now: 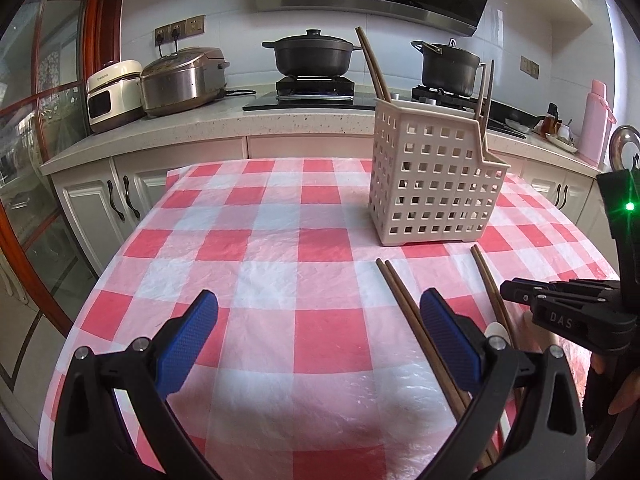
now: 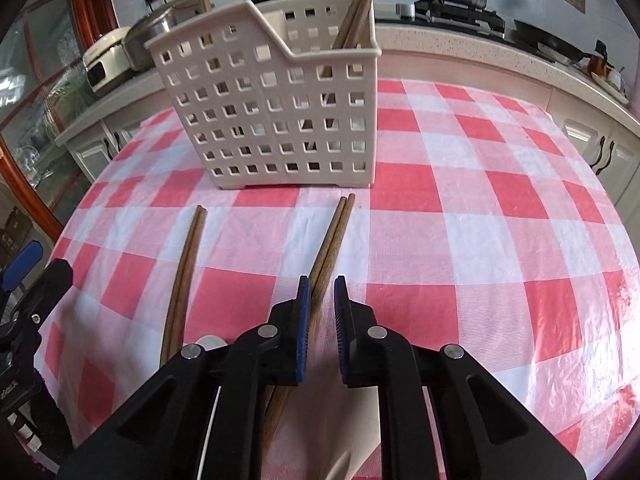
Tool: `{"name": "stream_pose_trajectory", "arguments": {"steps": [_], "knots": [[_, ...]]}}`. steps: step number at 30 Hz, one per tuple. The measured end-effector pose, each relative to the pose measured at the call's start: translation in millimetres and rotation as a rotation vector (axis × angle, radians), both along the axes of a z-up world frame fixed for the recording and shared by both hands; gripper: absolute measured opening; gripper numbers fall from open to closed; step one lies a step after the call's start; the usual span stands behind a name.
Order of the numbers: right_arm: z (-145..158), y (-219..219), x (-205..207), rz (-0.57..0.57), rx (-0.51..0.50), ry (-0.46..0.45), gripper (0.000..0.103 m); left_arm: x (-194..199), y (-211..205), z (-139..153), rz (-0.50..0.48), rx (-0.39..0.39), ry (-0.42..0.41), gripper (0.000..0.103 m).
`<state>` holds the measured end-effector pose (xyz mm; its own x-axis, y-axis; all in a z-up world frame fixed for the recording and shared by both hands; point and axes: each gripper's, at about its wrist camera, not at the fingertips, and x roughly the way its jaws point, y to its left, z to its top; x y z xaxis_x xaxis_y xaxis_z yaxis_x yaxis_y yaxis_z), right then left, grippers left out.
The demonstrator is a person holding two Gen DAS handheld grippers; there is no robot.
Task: Organize utensils
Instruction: 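Lower the right tool onto a wooden chopstick while the left tool approaches another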
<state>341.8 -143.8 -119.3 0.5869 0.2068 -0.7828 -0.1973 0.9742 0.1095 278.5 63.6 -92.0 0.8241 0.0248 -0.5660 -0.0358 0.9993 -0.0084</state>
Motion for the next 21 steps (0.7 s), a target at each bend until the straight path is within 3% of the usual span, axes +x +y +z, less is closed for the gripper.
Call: {"name": "stream_pose_trajectory", "arguments": {"steps": [16, 21], "knots": [[-3.5, 20.9, 15.3, -0.025, -0.119, 0.014, 0.011, 7.8, 6.0, -7.8, 0.001, -0.021, 0.023, 0.098], [-6.4, 15.3, 18.4, -0.031, -0.088, 0.047, 0.01, 8.8, 6.6, -9.6, 0.004, -0.026, 0.031, 0.098]]}}
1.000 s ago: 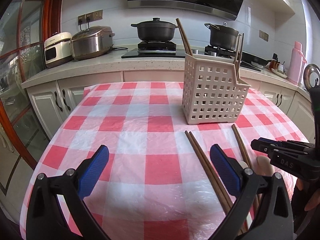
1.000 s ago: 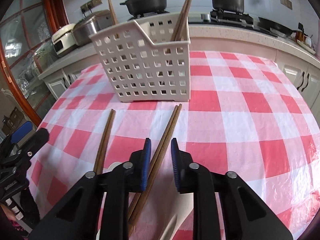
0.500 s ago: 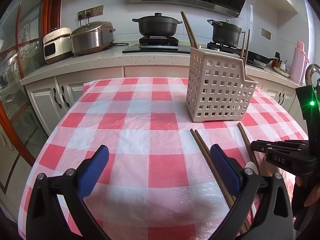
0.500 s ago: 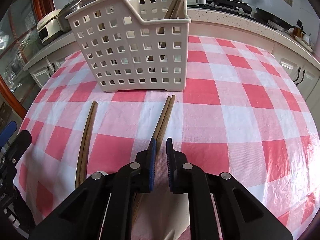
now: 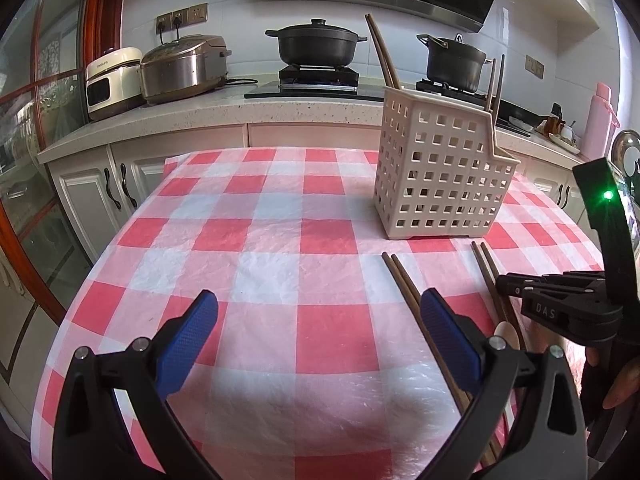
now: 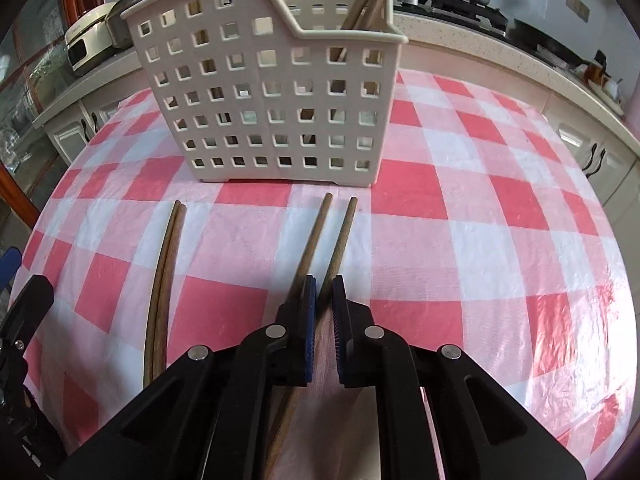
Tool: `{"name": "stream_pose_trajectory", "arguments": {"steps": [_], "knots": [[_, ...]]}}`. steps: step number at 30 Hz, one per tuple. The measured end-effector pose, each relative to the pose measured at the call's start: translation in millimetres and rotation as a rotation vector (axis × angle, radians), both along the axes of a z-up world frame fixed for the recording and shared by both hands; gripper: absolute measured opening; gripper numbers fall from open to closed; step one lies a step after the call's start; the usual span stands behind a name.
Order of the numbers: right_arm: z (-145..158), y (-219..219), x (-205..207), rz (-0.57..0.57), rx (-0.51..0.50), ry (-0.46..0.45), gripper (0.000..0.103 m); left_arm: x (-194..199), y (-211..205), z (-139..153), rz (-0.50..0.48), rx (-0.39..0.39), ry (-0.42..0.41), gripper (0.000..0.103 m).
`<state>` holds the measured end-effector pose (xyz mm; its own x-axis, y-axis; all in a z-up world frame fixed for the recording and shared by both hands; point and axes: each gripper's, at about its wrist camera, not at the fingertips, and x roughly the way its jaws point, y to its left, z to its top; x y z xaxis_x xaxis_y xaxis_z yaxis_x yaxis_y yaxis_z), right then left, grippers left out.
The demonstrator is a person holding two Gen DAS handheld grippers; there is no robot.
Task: Organize utensils
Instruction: 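Lower the right tool onto a wooden chopstick while the left tool approaches another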
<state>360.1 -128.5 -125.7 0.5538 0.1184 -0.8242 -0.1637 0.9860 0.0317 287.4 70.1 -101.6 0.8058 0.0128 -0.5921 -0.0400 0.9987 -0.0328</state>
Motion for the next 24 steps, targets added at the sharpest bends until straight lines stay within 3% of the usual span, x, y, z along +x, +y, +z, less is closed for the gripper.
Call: {"name": "stream_pose_trajectory", "arguments": {"steps": [8, 14, 21, 24], "knots": [[-1.4, 1.3, 5.4, 0.009, -0.013, -0.014, 0.011, 9.0, -7.6, -3.2, -0.006, -0.003, 0.033, 0.098], [-1.8, -8.4, -0.8, 0.026, 0.025, -0.012, 0.008, 29.8, -20.8, -11.4, -0.008, 0.008, 0.131, 0.097], [-1.1, -23.1, -8.3, 0.037, 0.082, -0.007, 0.008, 53.4, -35.1, -30.3, 0.006, -0.015, 0.269, 0.081], [-0.9, -24.7, -8.5, 0.046, 0.095, -0.008, 0.008, 57.4, -38.3, -37.1, 0.026, -0.027, 0.293, 0.081]]}}
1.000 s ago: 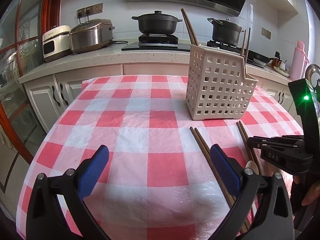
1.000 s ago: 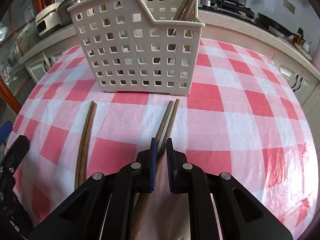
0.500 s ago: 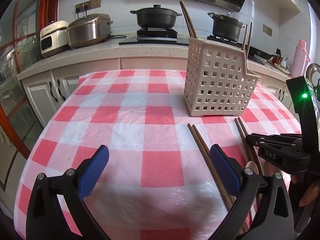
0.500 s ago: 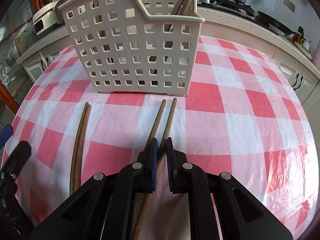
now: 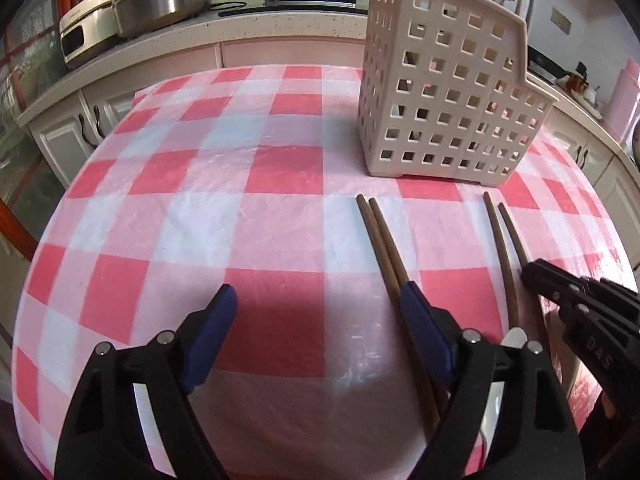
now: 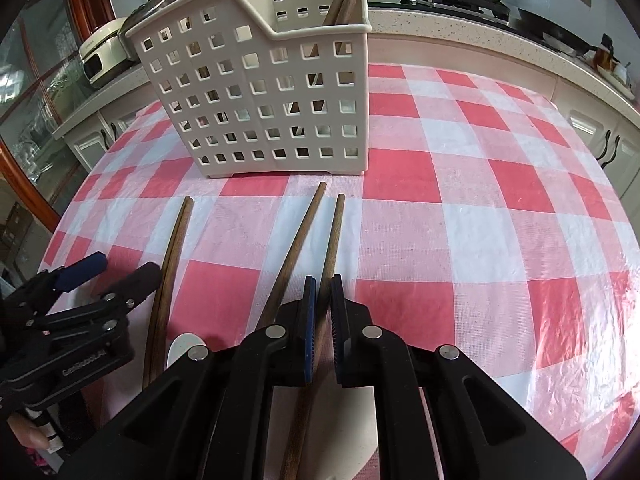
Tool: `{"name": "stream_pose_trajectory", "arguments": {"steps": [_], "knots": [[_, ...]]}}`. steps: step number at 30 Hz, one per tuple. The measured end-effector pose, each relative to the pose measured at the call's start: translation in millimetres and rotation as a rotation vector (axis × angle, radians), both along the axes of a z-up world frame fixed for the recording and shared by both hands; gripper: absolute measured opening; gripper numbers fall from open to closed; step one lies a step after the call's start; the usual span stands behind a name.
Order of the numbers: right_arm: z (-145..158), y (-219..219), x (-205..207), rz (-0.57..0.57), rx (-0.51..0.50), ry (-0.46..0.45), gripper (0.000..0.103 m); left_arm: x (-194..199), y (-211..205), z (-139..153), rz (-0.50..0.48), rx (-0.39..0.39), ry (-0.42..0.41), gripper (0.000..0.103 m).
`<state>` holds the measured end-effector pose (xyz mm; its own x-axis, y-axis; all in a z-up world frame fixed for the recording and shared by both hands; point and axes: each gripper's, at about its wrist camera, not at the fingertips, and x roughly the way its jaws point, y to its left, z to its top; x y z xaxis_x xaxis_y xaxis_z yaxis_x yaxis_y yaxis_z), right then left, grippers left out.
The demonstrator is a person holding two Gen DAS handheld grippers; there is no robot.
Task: Organize utensils
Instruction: 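Lower the right tool onto a wooden chopstick while the left tool approaches another, then close both tools on chopsticks and lift them upright toward the caddy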
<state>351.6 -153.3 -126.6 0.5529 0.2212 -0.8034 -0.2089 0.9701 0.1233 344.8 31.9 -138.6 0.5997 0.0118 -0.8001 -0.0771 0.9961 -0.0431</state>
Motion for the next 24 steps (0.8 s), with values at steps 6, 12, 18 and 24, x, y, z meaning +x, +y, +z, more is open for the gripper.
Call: {"name": "stream_pose_trajectory", "arguments": {"steps": [6, 12, 18, 24], "knots": [[-0.3, -3.7, 0.8, 0.013, 0.025, 0.002, 0.008, 7.1, -12.9, -3.1, 0.012, 0.046, 0.033, 0.077], [-0.1, -2.1, 5.9, 0.029, 0.036, 0.013, 0.009, 8.5, -22.5, 0.1, 0.001, 0.052, 0.028, 0.051], [0.2, 0.8, 7.4, 0.032, 0.023, 0.0, 0.008, 4.9, -31.8, 1.7, -0.068, 0.056, 0.011, 0.022], [-0.8, -1.8, 5.5, 0.019, 0.065, -0.006, 0.008, 0.9, -24.8, 2.3, -0.084, -0.002, -0.002, 0.008]]}}
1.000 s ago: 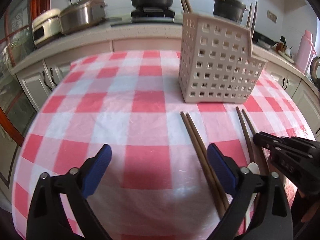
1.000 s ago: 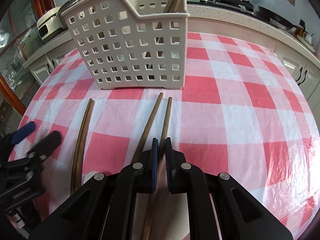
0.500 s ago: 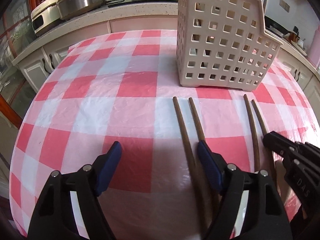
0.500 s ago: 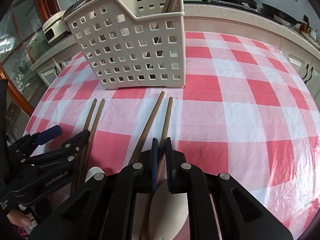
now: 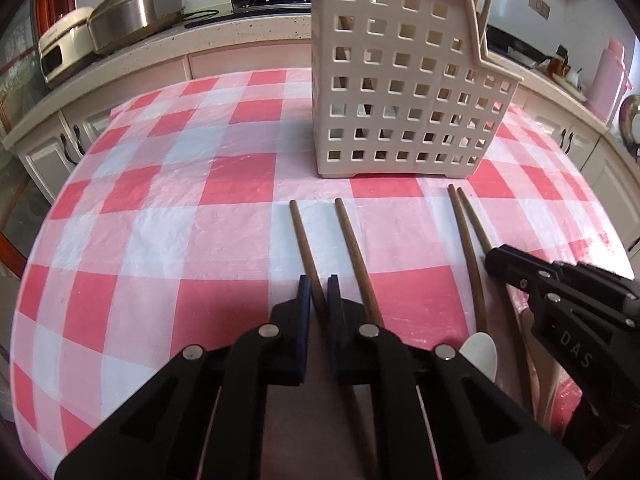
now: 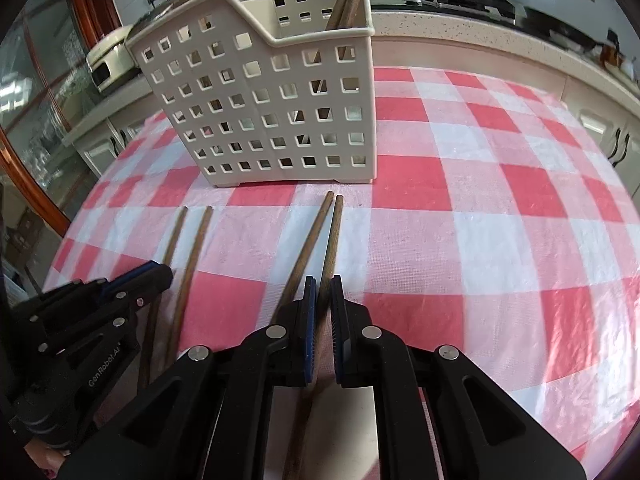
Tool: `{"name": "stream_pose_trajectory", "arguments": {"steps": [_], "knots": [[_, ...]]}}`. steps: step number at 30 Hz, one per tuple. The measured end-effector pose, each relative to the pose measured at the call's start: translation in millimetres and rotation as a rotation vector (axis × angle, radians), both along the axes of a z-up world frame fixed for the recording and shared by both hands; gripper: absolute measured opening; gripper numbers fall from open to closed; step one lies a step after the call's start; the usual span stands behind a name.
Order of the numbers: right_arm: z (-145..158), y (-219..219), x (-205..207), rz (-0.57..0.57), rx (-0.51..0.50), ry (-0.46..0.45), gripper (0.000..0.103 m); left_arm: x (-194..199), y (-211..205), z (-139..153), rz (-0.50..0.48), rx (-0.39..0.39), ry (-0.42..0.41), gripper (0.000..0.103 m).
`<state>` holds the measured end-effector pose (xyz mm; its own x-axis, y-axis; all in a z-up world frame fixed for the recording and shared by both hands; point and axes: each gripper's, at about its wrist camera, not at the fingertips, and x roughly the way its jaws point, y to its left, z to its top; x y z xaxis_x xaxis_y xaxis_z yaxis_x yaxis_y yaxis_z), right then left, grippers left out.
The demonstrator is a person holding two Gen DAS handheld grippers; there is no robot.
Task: Organize utensils
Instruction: 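Close both tools on chopsticks and lift them upright toward the caddy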
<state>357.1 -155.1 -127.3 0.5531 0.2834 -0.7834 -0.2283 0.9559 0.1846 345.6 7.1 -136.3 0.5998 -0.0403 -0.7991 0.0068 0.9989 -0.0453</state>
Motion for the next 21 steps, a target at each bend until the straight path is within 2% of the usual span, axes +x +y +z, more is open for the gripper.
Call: {"name": "stream_pose_trajectory", "arguments": {"steps": [5, 12, 21], "knots": [[10.5, -0.5, -11.6, 0.005, 0.043, -0.051, 0.007, -8.6, 12.7, 8.4, 0.005, -0.044, -0.035, 0.006], [41.0, -2.9, -36.5, 0.004, 0.075, -0.153, 0.007, -33.3, 21.4, 42.8, -0.005, -0.074, -0.155, 0.006], [85.4, -9.3, -77.7, -0.002, 0.104, -0.284, 0.007, -79.3, 15.4, 92.8, -0.026, -0.045, -0.314, 0.006]]}}
